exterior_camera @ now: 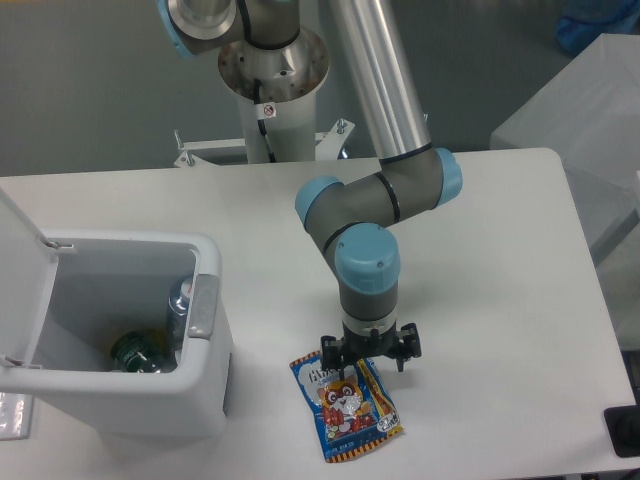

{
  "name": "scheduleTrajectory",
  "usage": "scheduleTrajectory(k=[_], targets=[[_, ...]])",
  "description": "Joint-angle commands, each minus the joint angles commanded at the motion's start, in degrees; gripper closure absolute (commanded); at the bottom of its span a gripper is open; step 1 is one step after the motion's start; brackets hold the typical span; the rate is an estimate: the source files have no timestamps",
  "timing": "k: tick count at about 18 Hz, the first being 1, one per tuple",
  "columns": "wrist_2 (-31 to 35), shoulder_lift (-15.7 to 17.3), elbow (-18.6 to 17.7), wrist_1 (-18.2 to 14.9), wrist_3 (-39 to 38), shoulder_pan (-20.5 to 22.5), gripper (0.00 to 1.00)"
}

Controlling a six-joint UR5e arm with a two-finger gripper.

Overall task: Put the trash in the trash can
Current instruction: 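Lower the gripper onto the cartoon snack bag and pinch its edge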

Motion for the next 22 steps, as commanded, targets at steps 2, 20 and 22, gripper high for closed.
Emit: scheduleTrajectory(k=[2, 20, 22], targets=[[-0.1, 0.0, -0.2, 0.1, 0.1, -0.1, 0.45], [-5.6, 3.4, 4.7, 0.4, -3.9, 0.4, 1.00], [-8.0, 4.2, 5.9, 0.4, -4.8, 0.1, 1.00]])
